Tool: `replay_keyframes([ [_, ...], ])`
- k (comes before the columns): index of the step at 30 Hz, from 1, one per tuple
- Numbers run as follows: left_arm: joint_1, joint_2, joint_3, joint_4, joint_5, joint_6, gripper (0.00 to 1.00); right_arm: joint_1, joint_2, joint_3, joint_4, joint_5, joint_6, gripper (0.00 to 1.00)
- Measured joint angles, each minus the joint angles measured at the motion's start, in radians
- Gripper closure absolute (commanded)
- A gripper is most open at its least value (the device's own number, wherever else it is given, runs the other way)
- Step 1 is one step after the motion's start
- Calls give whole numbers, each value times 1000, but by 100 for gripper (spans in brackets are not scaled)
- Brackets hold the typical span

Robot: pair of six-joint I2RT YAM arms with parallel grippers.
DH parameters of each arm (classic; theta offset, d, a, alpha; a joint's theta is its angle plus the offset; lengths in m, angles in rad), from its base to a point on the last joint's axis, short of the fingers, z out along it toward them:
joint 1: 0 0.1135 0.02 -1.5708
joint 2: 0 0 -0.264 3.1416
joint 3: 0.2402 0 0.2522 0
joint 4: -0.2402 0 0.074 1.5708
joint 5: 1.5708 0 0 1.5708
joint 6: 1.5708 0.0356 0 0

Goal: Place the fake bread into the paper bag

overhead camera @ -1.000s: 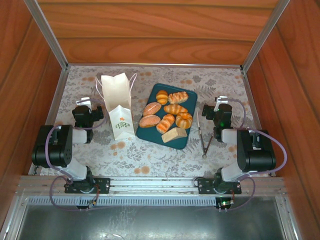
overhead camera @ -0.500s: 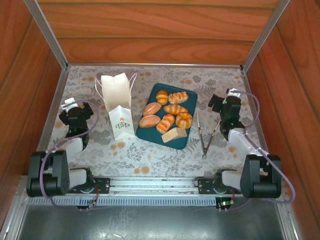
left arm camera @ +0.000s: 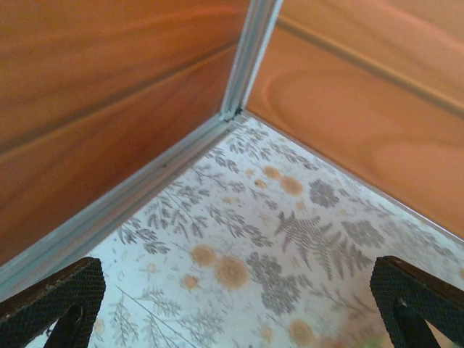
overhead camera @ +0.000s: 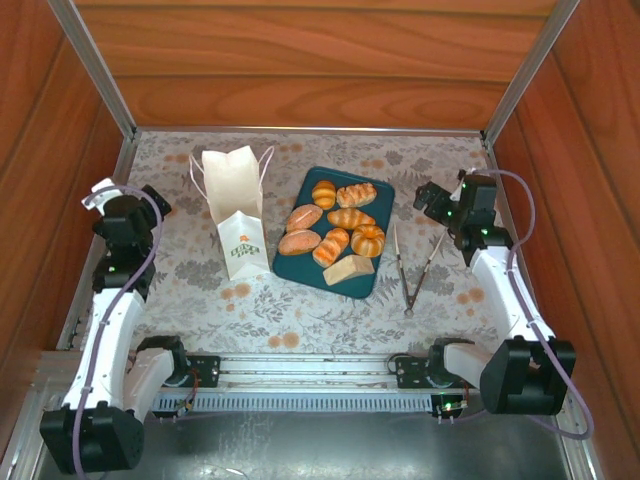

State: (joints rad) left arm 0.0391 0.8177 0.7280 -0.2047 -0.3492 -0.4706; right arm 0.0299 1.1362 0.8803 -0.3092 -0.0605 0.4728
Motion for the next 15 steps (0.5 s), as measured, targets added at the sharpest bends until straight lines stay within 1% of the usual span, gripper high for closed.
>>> replay_keyframes([
  [3, 0, -2, 93, -140, 63, -11, 0, 18, -3, 32, -124, -35, -3, 6],
  [7, 0, 2, 212, -287, 153, -24, 0, 56, -35, 63, -290, -38, -17, 8],
  [15, 0, 32, 382, -430, 323, -58, 0, 115, -68, 146, -579, 33, -27, 8],
])
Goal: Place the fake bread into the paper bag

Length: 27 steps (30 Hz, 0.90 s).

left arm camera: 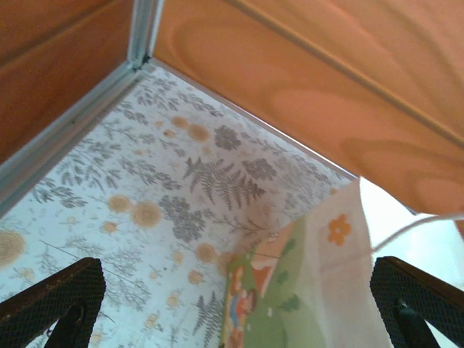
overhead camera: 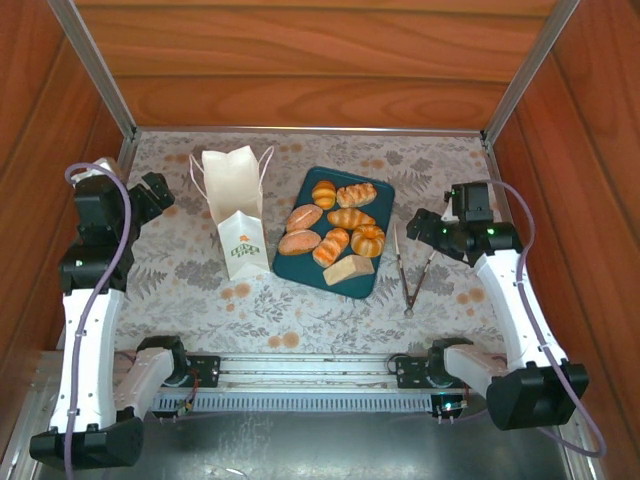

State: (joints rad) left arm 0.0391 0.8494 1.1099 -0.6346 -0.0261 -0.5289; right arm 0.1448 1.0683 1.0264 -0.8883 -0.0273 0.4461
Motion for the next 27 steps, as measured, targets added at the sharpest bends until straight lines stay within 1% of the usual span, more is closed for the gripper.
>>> replay_keyframes([
  [3, 0, 10, 16, -21, 47, -13, 0, 14, 4, -5, -77, 26, -7, 6],
  [7, 0, 19, 16, -48, 79, -27, 0, 25, 18, -67, -108, 27, -11, 4],
  [14, 0, 70, 2, -51, 114, -46, 0, 48, 130, -159, -78, 6, -7, 3],
  [19, 0, 105, 2, -56, 132, -48, 0, 58, 241, -165, -43, 9, -10, 3],
  [27, 0, 120, 2, -55, 139, -62, 0, 58, 357, -166, 8, 26, -27, 6],
])
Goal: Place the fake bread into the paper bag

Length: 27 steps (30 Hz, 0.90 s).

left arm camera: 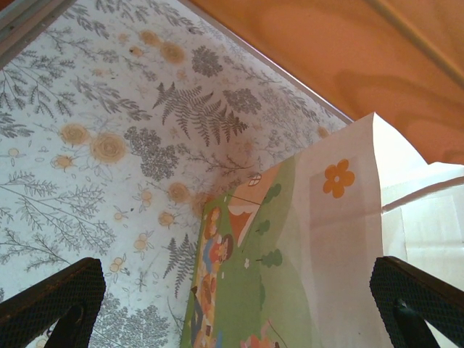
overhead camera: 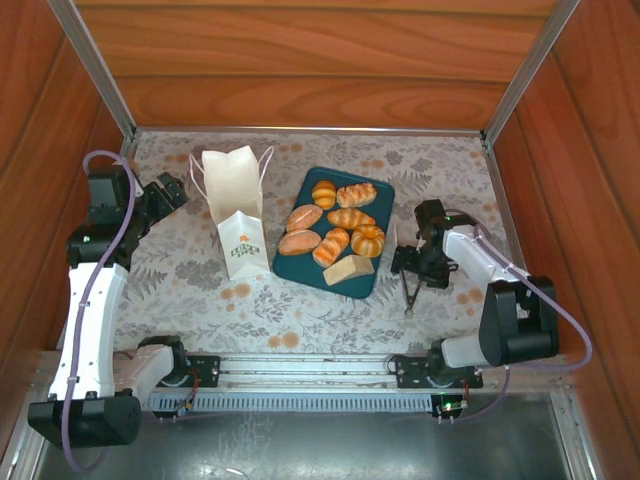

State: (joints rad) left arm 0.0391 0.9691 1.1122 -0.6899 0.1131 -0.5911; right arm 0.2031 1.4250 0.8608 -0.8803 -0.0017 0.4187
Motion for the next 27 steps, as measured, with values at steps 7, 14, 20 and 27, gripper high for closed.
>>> replay_keyframes([
  [7, 0, 4, 0, 1, 9, -16, 0, 0, 70, 0, 42, 19, -18, 14],
  [14, 0, 4, 0, 1, 9, -28, 0, 0, 147, 0, 71, 45, -41, 18],
  [20, 0, 4, 0, 1, 12, -39, 0, 0, 179, 1, 79, 43, -55, 30],
  [27, 0, 5, 0, 1, 12, -53, 0, 0, 170, -5, 86, 45, -60, 49],
])
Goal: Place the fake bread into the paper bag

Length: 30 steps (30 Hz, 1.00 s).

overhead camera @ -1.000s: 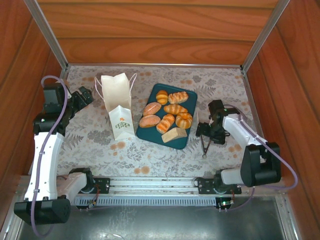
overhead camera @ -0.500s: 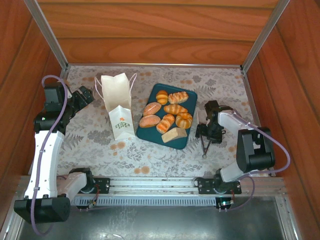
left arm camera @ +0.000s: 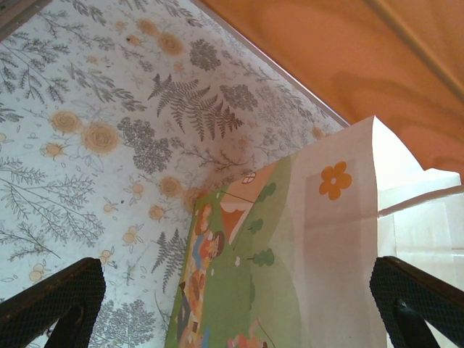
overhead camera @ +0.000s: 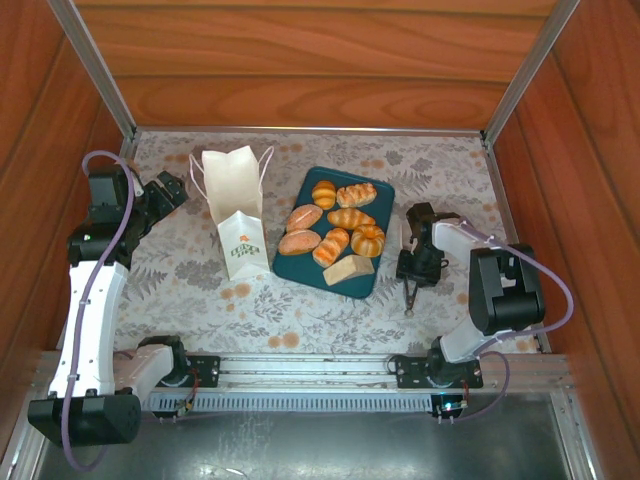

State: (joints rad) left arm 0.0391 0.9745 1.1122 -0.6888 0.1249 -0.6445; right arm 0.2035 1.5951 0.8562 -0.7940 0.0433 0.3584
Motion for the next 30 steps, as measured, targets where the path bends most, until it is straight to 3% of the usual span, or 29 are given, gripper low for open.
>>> replay_keyframes([
  [7, 0, 2, 0, 0, 0, -6, 0, 0, -143, -12, -15, 6, 27, 64],
  [10, 0, 5, 0, 0, 0, -7, 0, 0, -230, 5, -39, 10, 43, 64],
  [18, 0, 7, 0, 0, -1, -7, 0, 0, -356, 144, -111, 4, 63, 64],
  [24, 0, 8, 0, 1, -1, -6, 0, 0, -388, 255, -152, -33, 66, 53],
  [30, 0, 9, 12, 1, -1, 2, 0, 0, -388, 323, -204, -87, 61, 52],
])
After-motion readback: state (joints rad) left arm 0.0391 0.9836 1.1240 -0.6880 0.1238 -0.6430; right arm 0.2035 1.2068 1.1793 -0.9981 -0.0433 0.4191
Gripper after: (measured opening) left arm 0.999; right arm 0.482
